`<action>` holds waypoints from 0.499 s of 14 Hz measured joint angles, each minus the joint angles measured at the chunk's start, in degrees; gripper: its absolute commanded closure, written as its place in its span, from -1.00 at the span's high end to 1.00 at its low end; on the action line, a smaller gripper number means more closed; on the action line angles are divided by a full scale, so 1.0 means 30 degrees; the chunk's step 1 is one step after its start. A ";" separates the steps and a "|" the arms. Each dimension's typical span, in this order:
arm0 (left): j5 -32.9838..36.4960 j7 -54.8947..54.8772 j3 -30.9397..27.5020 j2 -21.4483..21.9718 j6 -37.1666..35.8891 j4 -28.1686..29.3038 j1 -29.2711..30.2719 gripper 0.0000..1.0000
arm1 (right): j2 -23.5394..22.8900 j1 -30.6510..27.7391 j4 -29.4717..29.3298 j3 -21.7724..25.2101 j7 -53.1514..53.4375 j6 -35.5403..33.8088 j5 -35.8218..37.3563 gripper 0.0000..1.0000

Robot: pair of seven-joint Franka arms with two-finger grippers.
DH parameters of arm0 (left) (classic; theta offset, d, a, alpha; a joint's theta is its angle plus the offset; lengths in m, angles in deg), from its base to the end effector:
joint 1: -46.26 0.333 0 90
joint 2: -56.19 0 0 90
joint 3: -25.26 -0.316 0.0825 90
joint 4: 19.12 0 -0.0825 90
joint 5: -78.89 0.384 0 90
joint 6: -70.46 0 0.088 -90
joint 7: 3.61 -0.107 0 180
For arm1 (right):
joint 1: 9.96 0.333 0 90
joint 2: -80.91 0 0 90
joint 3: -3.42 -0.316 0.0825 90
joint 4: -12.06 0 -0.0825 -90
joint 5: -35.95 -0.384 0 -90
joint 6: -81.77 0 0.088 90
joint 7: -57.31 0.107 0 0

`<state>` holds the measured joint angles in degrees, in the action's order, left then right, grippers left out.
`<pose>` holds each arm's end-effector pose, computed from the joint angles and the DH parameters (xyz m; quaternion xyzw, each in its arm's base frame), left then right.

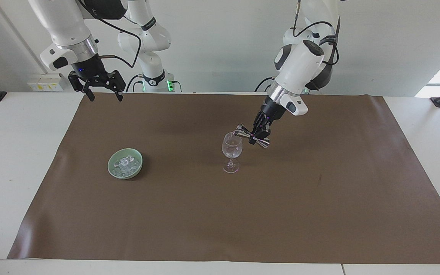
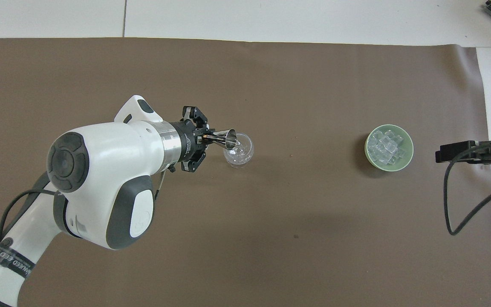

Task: Pour wine and add ice with both arms
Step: 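Tilt the jigger over the clear glass with the left gripper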

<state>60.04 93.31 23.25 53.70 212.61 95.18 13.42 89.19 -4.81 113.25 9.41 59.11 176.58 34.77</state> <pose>0.5169 -0.3074 0.4865 0.7502 0.6120 -0.0175 0.2498 0.5155 -0.0092 0.6161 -0.9994 0.0233 -0.0160 0.0179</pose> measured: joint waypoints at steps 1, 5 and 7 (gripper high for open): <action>0.0924 0.0659 0.0011 -0.0036 0.0000 -0.0097 -0.0054 -1.00 | 0.0000 0.0000 0.0000 0.0000 0.0000 0.0000 0.0000 1.00; 0.3661 0.2294 0.0013 -0.0169 -0.0007 -0.0270 -0.0461 -1.00 | 0.0000 0.0000 0.0000 0.0000 0.0000 0.0000 0.0000 1.00; 0.5496 0.3456 0.0026 -0.0211 -0.0011 -0.0277 -0.0605 -1.00 | 0.0000 0.0000 0.0000 0.0000 0.0000 0.0000 0.0000 1.00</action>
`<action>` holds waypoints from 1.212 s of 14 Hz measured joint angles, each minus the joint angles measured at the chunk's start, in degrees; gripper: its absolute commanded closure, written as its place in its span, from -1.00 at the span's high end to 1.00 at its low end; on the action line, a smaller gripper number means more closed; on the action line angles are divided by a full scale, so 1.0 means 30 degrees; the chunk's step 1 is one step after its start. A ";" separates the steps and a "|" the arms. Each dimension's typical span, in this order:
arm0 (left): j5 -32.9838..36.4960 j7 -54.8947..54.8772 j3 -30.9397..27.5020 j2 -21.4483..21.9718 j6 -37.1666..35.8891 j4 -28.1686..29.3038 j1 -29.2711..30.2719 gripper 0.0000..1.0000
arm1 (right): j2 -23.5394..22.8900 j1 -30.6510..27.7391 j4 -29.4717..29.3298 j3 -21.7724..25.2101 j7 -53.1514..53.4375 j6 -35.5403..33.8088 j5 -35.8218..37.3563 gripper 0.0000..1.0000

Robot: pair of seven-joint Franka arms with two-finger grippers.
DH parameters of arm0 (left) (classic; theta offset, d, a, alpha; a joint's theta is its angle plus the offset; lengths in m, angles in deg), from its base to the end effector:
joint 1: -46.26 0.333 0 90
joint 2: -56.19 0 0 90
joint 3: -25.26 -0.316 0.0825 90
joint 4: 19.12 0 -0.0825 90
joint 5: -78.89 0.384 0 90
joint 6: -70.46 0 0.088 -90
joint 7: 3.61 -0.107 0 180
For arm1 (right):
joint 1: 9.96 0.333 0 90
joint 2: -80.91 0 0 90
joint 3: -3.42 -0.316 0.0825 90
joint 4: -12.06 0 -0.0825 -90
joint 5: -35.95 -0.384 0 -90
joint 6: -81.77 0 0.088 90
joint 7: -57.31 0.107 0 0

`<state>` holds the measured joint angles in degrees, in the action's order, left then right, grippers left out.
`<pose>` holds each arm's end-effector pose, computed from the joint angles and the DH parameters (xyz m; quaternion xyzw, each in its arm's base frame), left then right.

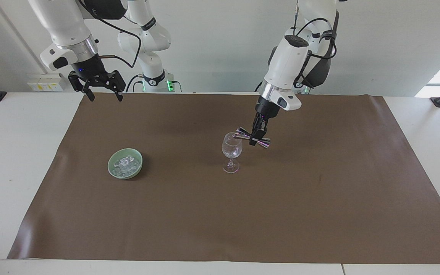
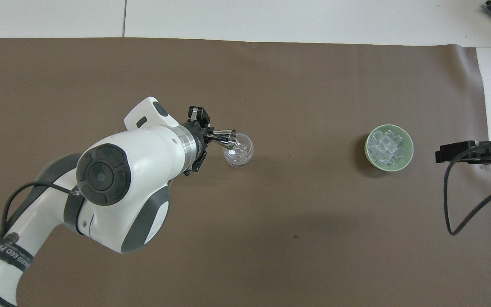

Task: Pour wine and add ice with both arms
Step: 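Tilt the jigger over the clear glass with the left gripper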

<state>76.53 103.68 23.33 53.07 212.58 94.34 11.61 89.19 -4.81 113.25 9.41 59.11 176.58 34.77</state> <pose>0.5093 -0.3274 0.4874 0.7680 0.6009 0.0614 0.2128 0.5155 -0.0092 0.6161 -0.9994 0.0233 -0.0160 0.0179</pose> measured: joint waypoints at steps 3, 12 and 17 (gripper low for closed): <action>0.1866 0.0937 -0.0007 -0.0006 -0.0191 -0.0223 -0.0312 -1.00 | 0.0000 0.0000 0.0002 0.0000 0.0000 0.0000 0.0000 1.00; 0.7403 0.3255 0.0020 -0.0016 -0.1136 -0.0739 -0.1445 -1.00 | 0.0000 0.0000 0.0009 0.0000 0.0000 0.0000 0.0000 1.00; 0.9017 0.3293 0.0004 -0.0017 -0.1902 -0.1046 -0.1820 -1.00 | 0.0000 0.0000 0.0014 0.0000 0.0000 0.0000 0.0000 1.00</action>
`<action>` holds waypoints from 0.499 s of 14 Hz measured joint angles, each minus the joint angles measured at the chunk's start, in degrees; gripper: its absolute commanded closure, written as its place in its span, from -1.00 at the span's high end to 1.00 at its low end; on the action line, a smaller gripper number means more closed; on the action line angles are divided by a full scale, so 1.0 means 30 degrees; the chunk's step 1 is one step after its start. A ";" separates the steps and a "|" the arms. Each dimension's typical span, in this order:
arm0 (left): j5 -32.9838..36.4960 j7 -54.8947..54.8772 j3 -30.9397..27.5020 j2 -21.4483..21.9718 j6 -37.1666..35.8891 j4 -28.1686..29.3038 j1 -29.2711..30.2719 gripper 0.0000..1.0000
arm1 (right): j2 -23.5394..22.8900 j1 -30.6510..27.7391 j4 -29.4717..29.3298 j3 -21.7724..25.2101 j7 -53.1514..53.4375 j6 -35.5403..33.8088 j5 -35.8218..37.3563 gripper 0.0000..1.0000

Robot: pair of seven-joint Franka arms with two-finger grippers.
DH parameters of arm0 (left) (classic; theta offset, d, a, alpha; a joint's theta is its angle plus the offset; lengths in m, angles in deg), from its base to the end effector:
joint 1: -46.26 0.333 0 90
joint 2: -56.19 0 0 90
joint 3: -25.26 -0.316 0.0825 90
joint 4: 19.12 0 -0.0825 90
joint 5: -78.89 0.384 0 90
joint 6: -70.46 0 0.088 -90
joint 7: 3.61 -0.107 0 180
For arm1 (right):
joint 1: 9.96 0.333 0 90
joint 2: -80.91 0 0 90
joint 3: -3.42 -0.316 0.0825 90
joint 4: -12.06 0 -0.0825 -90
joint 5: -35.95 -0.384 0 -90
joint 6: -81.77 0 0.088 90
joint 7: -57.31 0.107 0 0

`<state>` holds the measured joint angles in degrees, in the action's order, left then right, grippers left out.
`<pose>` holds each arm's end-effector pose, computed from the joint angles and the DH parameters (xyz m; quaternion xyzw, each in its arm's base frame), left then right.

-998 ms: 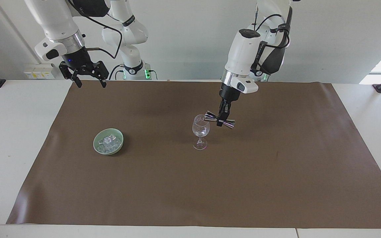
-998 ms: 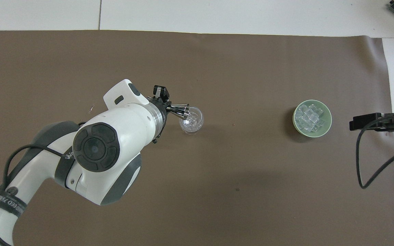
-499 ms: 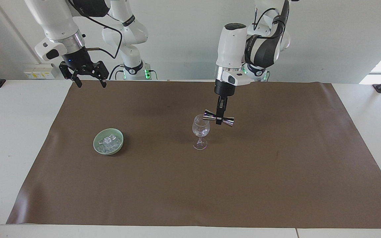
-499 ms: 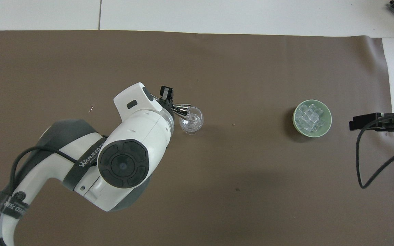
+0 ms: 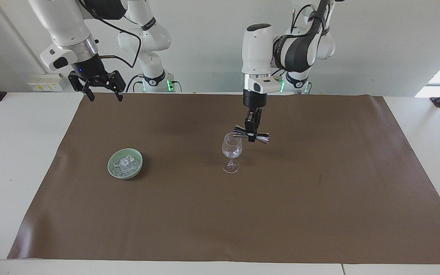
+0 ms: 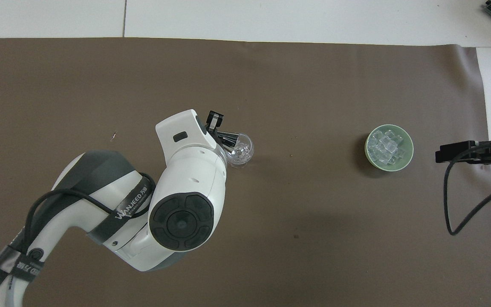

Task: Pour wine and add ice with both arms
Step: 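Tilt the jigger over the clear glass with the left gripper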

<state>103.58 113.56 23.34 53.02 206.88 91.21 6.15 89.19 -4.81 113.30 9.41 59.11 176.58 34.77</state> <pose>0.4802 -0.3729 0.5031 0.8168 0.5140 0.2134 0.1520 0.5154 -0.0092 0.6157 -0.9994 0.0233 -0.0156 0.0179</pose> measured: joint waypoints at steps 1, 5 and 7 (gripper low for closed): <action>0.0199 0.0000 0.0018 -0.0001 -0.0017 -0.0045 -0.0115 -1.00 | 0.0000 0.0000 0.0002 0.0000 0.0000 0.0000 0.0000 1.00; 0.0712 0.0003 0.0015 -0.0125 -0.0056 -0.0272 -0.0297 -1.00 | 0.0000 0.0000 0.0002 0.0000 0.0000 0.0000 0.0000 1.00; 0.0767 0.0002 0.0011 -0.0202 -0.0055 -0.0426 -0.0297 -1.00 | 0.0000 0.0000 0.0002 0.0000 0.0000 0.0000 0.0000 1.00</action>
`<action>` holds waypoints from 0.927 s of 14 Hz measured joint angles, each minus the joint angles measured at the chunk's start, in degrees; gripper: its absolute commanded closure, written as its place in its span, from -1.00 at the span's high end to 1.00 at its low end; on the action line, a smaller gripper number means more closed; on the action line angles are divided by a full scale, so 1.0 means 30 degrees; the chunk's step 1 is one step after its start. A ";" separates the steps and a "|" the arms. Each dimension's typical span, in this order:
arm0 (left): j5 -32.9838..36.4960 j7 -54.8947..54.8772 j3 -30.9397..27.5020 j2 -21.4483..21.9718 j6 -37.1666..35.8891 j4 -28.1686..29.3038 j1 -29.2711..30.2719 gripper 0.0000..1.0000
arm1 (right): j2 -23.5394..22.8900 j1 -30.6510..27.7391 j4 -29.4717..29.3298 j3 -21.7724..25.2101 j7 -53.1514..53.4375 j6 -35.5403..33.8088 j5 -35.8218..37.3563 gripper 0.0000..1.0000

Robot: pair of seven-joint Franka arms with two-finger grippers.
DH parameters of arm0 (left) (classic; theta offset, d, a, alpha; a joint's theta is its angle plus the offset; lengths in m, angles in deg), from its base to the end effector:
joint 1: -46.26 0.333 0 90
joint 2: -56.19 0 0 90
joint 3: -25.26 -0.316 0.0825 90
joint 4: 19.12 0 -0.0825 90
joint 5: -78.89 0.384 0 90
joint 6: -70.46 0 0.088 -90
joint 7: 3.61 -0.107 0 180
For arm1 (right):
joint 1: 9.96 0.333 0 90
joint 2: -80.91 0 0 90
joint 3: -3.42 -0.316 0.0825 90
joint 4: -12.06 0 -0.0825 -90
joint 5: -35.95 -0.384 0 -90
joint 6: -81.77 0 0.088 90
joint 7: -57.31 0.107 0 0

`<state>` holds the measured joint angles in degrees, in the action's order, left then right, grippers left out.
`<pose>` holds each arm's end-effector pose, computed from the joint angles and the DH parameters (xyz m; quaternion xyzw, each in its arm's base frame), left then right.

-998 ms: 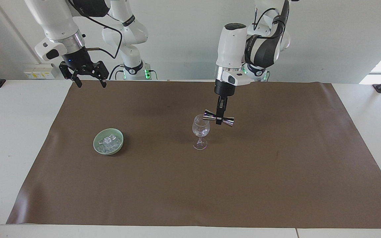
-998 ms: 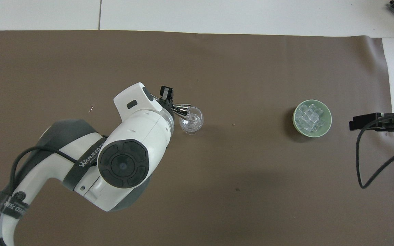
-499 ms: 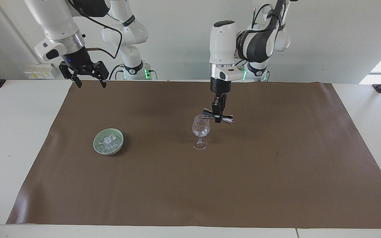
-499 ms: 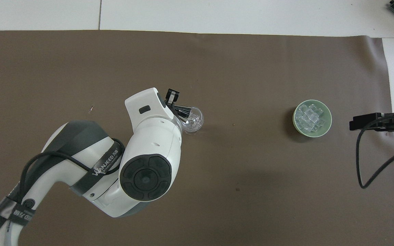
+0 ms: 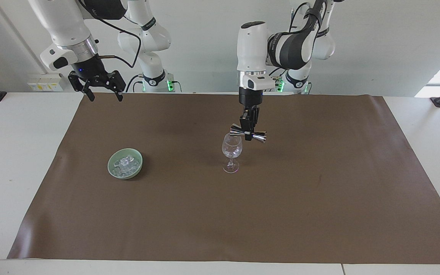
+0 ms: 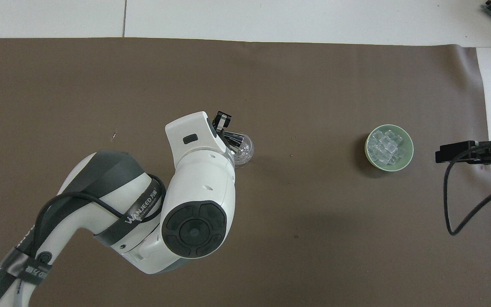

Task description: Pour wine and add ice with both arms

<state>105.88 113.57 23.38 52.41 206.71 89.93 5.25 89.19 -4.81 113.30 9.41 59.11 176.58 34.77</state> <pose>0.4781 -0.3834 0.5078 0.8230 0.4964 0.2296 0.1534 0.5154 -0.0092 0.6157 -0.9994 0.0233 -0.0156 0.0179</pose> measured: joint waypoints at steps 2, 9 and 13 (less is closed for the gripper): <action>0.0032 -0.0009 -0.0041 -0.0057 0.0003 -0.0066 0.0002 -1.00 | 0.0000 0.0000 0.0000 0.0000 0.0000 0.0000 0.0000 1.00; -0.1043 -0.0012 -0.0342 -0.0521 0.0932 -0.0106 0.0425 -1.00 | 0.0000 0.0000 0.0000 0.0000 0.0000 0.0000 0.0000 1.00; -0.2584 -0.0160 -0.0401 -0.0628 0.1473 -0.0107 0.1153 -1.00 | 0.0034 -0.0006 0.0001 0.0038 0.0000 -0.0558 0.0000 1.00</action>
<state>98.13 113.09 22.18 50.52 211.13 89.61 8.71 89.29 -4.83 113.31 9.53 59.11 174.91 34.77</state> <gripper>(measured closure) 0.780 0.000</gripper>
